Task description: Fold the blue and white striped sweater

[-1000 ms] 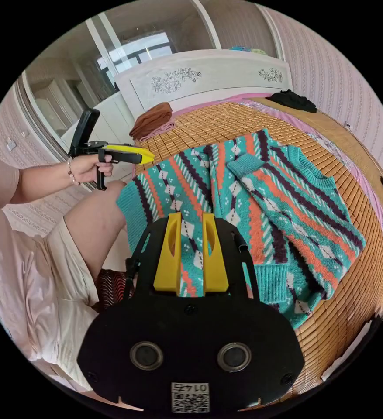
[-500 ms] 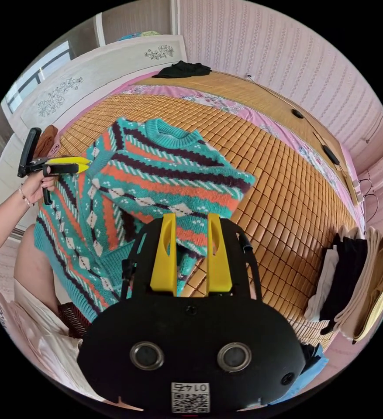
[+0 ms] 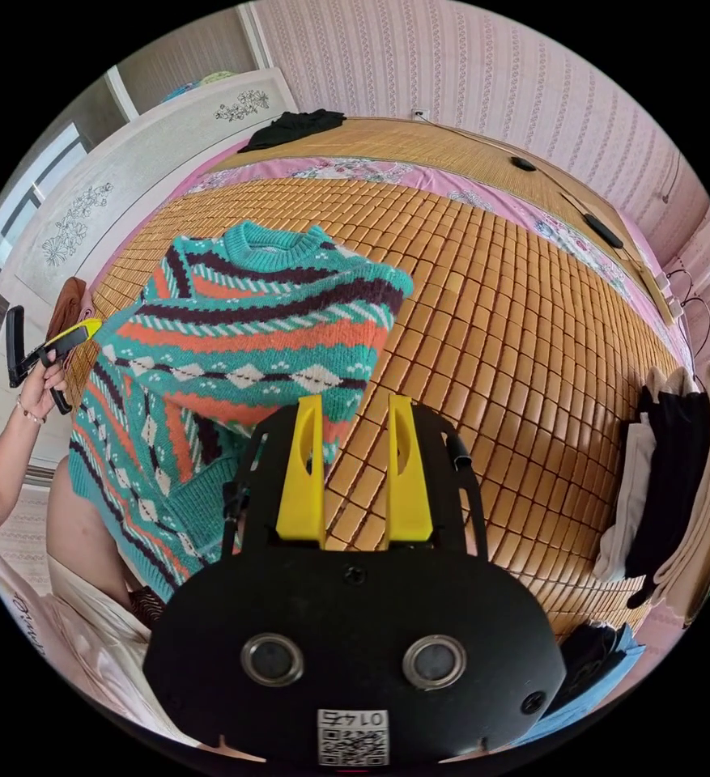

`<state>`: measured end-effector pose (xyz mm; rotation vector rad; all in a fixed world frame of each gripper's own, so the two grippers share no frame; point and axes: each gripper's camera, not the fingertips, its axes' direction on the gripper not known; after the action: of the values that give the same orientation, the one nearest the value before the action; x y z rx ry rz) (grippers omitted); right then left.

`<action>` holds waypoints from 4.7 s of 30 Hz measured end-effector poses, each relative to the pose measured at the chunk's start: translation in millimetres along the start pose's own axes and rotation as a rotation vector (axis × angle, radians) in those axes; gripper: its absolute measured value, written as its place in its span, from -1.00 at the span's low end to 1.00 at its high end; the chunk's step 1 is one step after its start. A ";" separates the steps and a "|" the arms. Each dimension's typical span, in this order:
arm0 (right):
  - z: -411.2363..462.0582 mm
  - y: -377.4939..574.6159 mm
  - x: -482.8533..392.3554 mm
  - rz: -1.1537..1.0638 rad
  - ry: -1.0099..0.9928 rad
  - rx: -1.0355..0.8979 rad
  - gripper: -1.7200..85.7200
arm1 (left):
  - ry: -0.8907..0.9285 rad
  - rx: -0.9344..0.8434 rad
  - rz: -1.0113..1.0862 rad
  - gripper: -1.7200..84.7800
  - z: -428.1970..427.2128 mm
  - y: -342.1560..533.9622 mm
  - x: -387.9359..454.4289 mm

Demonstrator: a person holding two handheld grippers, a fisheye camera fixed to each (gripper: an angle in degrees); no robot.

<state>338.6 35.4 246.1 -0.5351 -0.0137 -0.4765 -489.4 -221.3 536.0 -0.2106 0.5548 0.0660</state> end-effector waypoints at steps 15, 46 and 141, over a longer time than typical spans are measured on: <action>58.3 -78.1 62.6 0.161 -0.089 -0.106 -0.64 | -0.044 -0.051 -0.039 -0.71 4.4 -127.5 -59.7; -78.3 276.0 68.1 0.252 -0.291 0.038 -0.72 | 0.252 0.070 -0.101 -0.78 -202.3 82.2 -69.8; 19.6 215.7 -77.1 0.337 -0.087 -0.221 -0.66 | 0.217 -0.064 0.713 -0.58 97.6 380.2 352.0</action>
<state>367.0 241.1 147.5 -0.7592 0.0459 -0.1256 -185.6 172.9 362.1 -0.0734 0.8241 0.7603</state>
